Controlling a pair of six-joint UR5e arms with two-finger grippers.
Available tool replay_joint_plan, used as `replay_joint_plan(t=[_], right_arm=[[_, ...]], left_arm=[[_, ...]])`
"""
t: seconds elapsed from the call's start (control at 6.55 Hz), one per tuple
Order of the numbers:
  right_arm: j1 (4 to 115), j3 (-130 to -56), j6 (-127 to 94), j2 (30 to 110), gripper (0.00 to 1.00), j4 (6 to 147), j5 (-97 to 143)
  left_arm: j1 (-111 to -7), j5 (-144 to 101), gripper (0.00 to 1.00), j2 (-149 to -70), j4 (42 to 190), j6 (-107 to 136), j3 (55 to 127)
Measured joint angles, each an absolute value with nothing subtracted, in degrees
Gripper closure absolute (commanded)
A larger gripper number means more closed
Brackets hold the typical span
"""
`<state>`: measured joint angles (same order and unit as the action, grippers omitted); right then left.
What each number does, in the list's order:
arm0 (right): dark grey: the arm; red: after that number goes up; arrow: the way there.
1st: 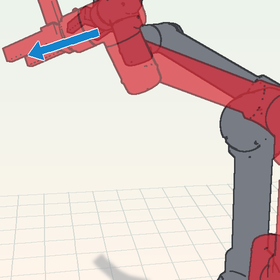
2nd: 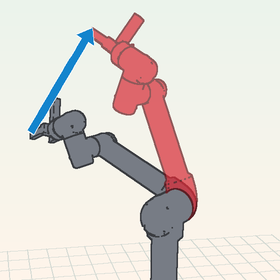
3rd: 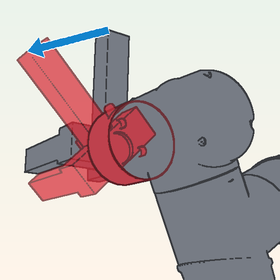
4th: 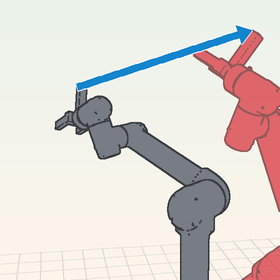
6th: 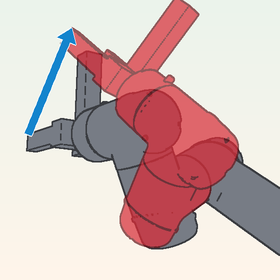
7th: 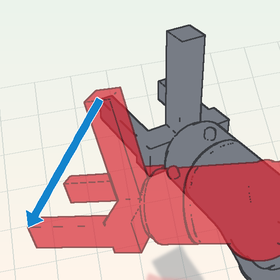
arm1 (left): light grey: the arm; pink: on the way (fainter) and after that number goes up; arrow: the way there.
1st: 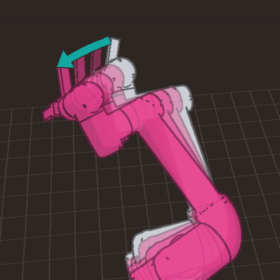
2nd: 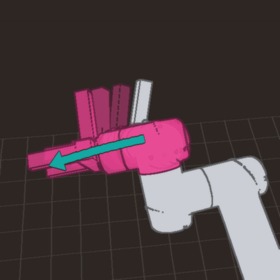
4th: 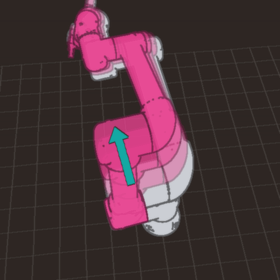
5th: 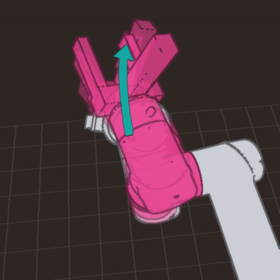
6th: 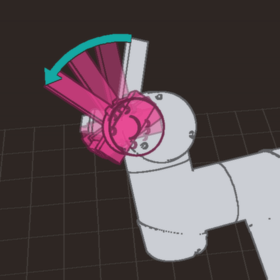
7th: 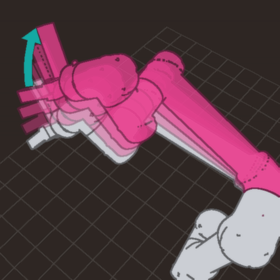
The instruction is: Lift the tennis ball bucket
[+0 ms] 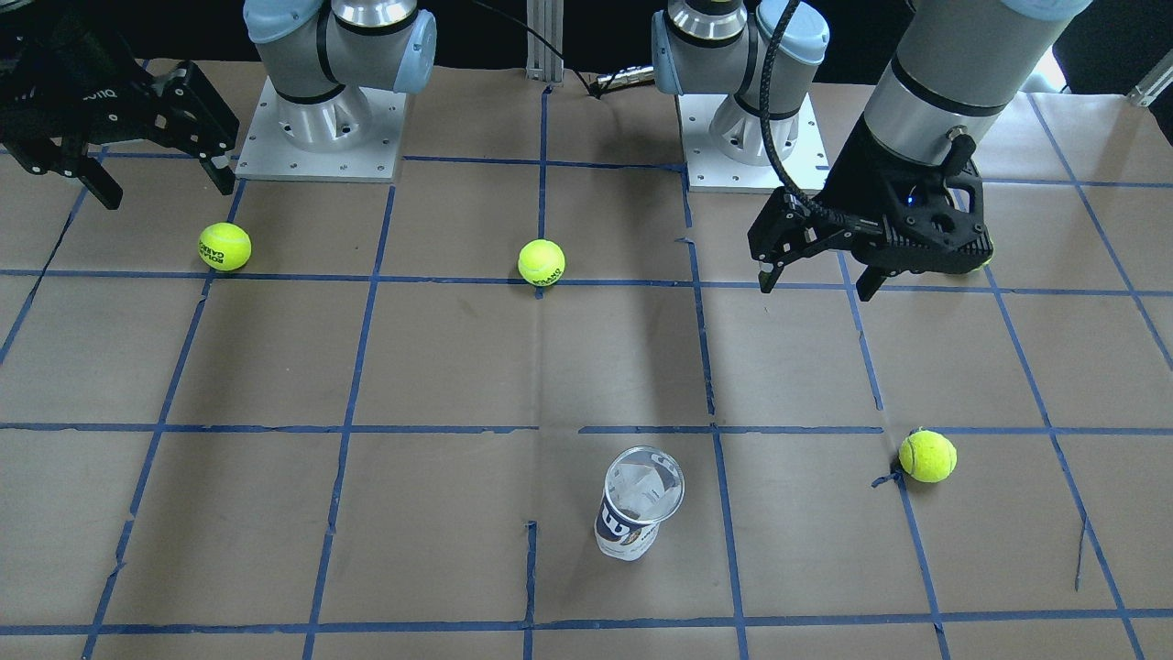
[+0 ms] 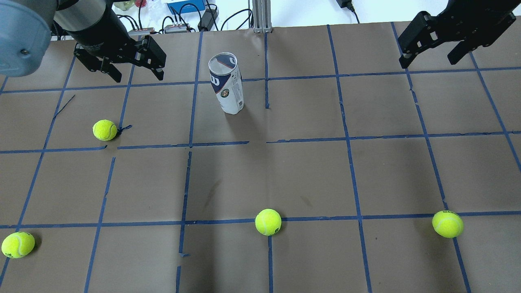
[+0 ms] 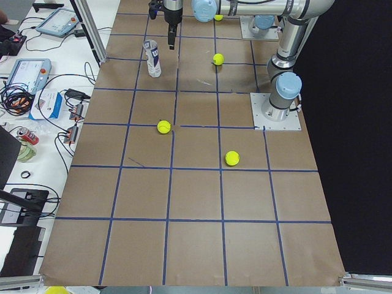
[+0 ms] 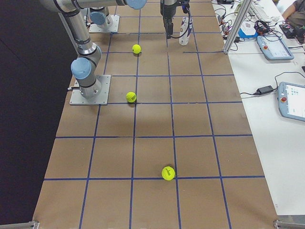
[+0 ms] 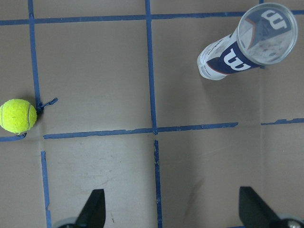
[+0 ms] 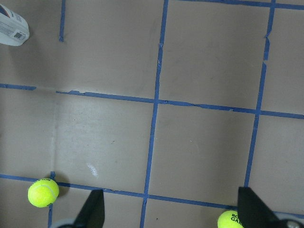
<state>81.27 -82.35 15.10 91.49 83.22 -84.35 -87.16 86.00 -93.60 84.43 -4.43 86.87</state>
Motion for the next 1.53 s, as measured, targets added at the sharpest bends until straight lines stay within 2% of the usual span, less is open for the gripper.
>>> replay_joint_plan(t=[0.92, 1.53], right_arm=[[89.4, -84.2, 8.1, 90.9, 0.00, 84.2, -90.6], [90.1, -85.1, 7.9, 90.0, 0.00, 84.8, -90.8]], left_arm=[[-87.1, 86.7, 0.00, -92.7, 83.9, -4.9, 88.6], [-87.1, 86.7, 0.00, -92.7, 83.9, -4.9, 88.7]])
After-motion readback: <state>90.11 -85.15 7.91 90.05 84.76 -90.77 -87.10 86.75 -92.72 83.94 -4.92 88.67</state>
